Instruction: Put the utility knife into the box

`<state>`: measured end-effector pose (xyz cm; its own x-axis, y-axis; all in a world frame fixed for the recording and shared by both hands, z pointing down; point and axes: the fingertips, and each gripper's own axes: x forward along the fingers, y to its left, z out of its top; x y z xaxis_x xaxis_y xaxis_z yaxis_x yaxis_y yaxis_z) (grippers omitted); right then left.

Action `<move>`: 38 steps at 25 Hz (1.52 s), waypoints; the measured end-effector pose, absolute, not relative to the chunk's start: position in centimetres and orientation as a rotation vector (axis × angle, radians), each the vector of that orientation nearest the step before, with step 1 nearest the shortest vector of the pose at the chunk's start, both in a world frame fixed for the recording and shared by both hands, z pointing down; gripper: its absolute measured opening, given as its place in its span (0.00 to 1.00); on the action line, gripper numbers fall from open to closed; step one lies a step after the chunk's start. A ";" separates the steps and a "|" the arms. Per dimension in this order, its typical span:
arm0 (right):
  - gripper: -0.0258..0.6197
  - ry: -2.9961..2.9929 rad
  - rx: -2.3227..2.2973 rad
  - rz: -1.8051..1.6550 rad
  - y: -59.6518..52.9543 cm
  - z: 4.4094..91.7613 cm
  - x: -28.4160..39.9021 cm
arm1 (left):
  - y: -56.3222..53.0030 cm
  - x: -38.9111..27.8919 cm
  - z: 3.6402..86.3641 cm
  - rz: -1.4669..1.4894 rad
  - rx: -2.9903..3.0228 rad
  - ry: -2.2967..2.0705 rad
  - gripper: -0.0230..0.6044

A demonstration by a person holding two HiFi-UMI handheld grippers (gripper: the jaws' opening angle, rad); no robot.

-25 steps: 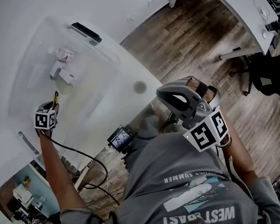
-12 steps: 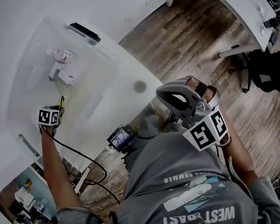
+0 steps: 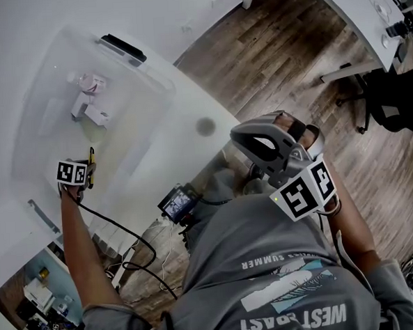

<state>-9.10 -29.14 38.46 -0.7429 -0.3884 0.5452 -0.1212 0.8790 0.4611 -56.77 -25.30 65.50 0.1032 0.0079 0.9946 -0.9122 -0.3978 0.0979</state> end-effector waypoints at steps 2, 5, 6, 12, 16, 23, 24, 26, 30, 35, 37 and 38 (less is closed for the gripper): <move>0.09 -2.383 0.363 -0.532 -29.0 38.4 -9.1 | -25.2 -56.8 65.5 1.420 1.560 -0.915 0.23; 0.09 -2.385 0.357 -0.539 -28.7 38.3 -9.1 | -25.6 -57.0 65.0 1.413 1.571 -0.941 0.23; 0.09 -2.386 0.355 -0.542 -28.6 38.3 -9.1 | -25.9 -57.1 64.7 1.412 1.576 -0.955 0.23; 0.09 -2.399 0.340 -0.556 -27.6 38.0 -8.9 | -28.5 -57.2 60.6 1.398 1.657 -1.090 0.23; 0.09 -2.419 0.338 -0.573 -26.8 37.2 -8.3 | -31.6 -56.5 54.2 1.372 1.793 -1.316 0.10; 0.08 -2.489 0.343 -0.590 -24.5 35.1 -6.0 | -33.4 -48.6 40.9 1.307 2.124 -1.607 0.05; 0.07 -2.506 0.342 -0.587 -24.1 34.7 -5.7 | -33.4 -46.9 39.1 1.272 2.178 -1.632 0.05; 0.07 -2.532 0.336 -0.592 -23.3 33.9 -5.2 | -32.9 -43.2 35.4 1.194 2.287 -1.676 0.05; 0.06 -2.570 0.326 -0.625 -22.0 32.3 -4.2 | -30.5 -35.8 28.7 1.101 2.491 -1.745 0.05; 0.06 -2.603 0.296 -0.676 -20.0 30.4 -2.7 | -26.3 -27.5 22.3 0.957 2.708 -1.766 0.05; 0.06 -2.621 0.285 -0.695 -19.2 29.6 -2.1 | -24.4 -24.5 20.4 0.915 2.773 -1.764 0.05; 0.06 -2.629 0.280 -0.705 -18.7 29.3 -1.8 | -23.6 -23.2 19.7 0.897 2.794 -1.766 0.05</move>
